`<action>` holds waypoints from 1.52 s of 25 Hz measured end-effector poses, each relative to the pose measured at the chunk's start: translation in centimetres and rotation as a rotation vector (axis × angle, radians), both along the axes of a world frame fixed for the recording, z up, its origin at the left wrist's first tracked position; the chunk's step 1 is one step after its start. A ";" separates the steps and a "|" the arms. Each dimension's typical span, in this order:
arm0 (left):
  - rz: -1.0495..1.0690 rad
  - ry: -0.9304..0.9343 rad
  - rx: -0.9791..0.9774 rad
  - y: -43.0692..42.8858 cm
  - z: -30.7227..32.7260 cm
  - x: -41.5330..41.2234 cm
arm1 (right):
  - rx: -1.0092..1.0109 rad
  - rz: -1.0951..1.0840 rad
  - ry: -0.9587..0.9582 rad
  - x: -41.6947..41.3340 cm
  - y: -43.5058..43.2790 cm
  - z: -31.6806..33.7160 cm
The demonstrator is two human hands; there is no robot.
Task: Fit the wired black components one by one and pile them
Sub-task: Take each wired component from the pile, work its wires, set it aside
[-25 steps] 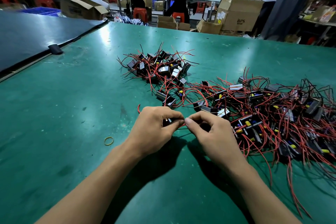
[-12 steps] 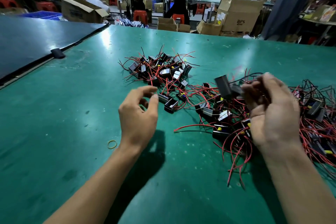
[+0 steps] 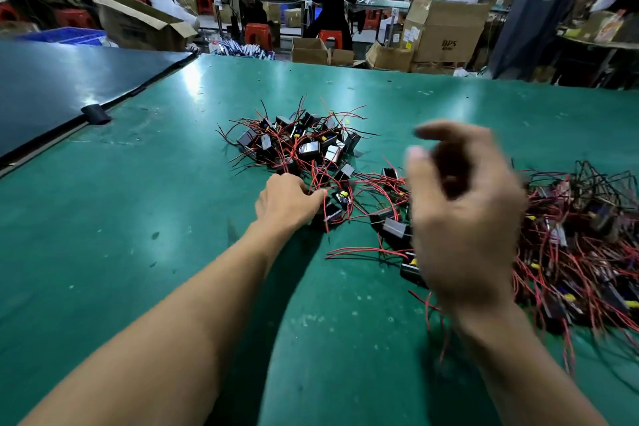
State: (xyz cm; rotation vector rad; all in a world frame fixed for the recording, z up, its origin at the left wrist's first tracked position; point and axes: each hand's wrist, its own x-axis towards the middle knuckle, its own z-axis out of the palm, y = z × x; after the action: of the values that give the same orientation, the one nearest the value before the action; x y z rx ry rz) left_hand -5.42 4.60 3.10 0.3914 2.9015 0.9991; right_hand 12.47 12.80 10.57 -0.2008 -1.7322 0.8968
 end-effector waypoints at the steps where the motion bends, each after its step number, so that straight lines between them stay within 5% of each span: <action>1: -0.001 -0.022 0.001 -0.1 0.1 -0.1 | 0.000 0.080 -0.151 -2.1 -0.4 0.3; 4: 0.002 -0.072 0.047 -1.6 0.6 0.1 | 0.015 0.067 -0.664 -9.0 1.4 -0.7; 9: 0.026 -0.035 0.083 -6.6 0.2 2.0 | 0.275 -0.072 -1.203 -16.9 6.0 -3.7; 11: 0.054 0.008 0.129 -8.3 0.1 2.2 | 0.332 -0.041 -1.380 -18.4 6.7 -3.9; 14: 0.102 0.159 0.445 -9.1 0.9 2.6 | 0.383 0.128 -1.487 -19.4 7.4 -3.3; 18: 0.205 0.283 0.819 -8.2 2.2 3.4 | 0.385 0.149 -1.428 -17.8 7.8 -4.0; 23: 0.300 0.194 1.194 -8.5 3.9 4.2 | -0.050 0.258 -0.659 -14.5 7.8 -3.8; 27: -0.328 -0.170 0.880 -8.5 3.1 6.7 | -0.302 0.156 -0.120 -12.3 6.4 0.6; 30: -0.486 -0.459 0.601 -8.6 1.4 7.6 | -0.342 0.227 0.091 -10.2 5.5 3.9; 32: -0.492 -0.483 0.469 -8.8 1.1 7.5 | -0.482 0.423 -0.122 -8.3 4.8 4.1; 34: -0.509 -0.452 0.389 -8.9 1.6 7.2 | -0.567 0.526 -0.547 -6.0 4.4 2.0; 36: -0.504 -0.354 0.271 -9.0 2.0 6.8 | -0.397 0.477 -0.908 -3.5 4.1 -1.6; 38: -0.452 -0.296 0.210 -9.5 1.9 6.5 | -0.234 0.387 -1.066 -1.5 4.1 -5.0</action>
State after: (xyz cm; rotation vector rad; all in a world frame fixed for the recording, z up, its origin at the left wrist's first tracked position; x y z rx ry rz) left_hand 1.05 -4.88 5.04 0.7900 2.3068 1.1612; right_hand 10.99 16.86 5.62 -0.5898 -2.6981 1.4231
